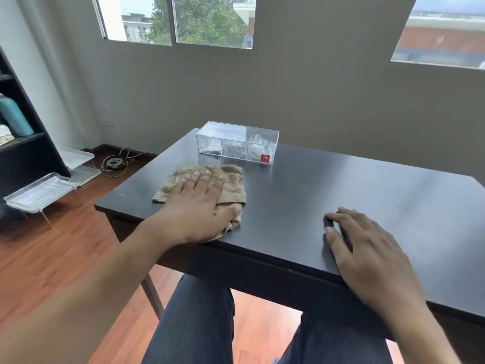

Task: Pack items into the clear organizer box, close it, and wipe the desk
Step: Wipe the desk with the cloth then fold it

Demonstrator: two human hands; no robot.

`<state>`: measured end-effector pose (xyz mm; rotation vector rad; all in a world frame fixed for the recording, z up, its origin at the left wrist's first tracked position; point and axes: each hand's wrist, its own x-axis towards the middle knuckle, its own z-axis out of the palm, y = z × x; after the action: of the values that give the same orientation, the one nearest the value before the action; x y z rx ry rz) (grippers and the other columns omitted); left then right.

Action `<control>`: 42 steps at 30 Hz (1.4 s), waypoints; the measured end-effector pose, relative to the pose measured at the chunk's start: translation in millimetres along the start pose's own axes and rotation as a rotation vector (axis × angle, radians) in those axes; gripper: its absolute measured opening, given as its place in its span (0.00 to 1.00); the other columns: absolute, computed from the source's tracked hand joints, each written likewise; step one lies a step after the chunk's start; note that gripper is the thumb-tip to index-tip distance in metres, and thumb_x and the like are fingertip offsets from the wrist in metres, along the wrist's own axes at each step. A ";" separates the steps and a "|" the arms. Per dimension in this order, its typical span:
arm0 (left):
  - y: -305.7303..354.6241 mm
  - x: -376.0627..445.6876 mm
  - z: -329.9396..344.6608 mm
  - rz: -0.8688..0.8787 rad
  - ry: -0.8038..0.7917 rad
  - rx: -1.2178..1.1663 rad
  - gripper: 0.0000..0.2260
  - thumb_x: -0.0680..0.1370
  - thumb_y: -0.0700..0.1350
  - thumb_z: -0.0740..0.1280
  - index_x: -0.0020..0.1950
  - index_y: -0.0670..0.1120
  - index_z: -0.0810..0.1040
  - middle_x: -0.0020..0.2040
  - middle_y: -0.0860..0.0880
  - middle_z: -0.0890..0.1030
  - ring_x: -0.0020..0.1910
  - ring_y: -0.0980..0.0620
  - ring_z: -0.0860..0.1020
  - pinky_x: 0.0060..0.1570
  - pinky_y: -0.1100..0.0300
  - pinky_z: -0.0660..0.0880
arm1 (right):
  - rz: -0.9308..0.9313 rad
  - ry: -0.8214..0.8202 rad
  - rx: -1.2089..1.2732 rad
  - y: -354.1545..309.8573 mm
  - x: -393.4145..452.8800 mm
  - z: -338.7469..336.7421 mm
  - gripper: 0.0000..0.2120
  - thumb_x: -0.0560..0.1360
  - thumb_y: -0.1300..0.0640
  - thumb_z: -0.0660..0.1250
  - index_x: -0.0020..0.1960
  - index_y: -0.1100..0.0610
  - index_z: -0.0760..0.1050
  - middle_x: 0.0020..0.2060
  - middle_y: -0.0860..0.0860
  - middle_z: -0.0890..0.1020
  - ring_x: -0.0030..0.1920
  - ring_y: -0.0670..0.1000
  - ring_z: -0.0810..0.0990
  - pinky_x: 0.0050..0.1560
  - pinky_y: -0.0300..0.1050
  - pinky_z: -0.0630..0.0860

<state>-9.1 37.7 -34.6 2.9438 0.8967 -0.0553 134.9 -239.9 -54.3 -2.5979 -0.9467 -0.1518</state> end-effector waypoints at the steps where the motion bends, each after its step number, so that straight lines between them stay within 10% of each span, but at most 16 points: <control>1: 6.1 2.7 0.5 0.019 0.003 0.001 0.38 0.78 0.72 0.44 0.84 0.54 0.42 0.84 0.47 0.43 0.83 0.46 0.42 0.80 0.45 0.41 | 0.001 -0.001 0.000 -0.2 0.1 -0.1 0.21 0.81 0.39 0.51 0.71 0.40 0.68 0.75 0.39 0.68 0.77 0.45 0.63 0.77 0.47 0.58; 21: -74.5 16.1 2.7 -0.125 0.070 -0.064 0.42 0.70 0.79 0.40 0.82 0.63 0.47 0.84 0.55 0.48 0.83 0.49 0.48 0.80 0.46 0.46 | -0.003 -0.005 0.011 -2.8 -1.7 -1.9 0.21 0.81 0.40 0.52 0.72 0.40 0.69 0.75 0.38 0.68 0.77 0.43 0.61 0.78 0.47 0.58; 42: 65.6 -7.4 11.6 0.189 0.054 -0.131 0.36 0.76 0.73 0.47 0.82 0.63 0.45 0.85 0.51 0.43 0.83 0.48 0.42 0.79 0.47 0.39 | -0.012 0.005 0.005 -3.1 -1.1 -2.0 0.21 0.82 0.41 0.52 0.72 0.40 0.69 0.75 0.39 0.68 0.76 0.43 0.62 0.78 0.45 0.57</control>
<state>21.1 -21.6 -42.5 2.9025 0.5988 0.0890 132.2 -239.2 -51.8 -2.5863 -0.9597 -0.1593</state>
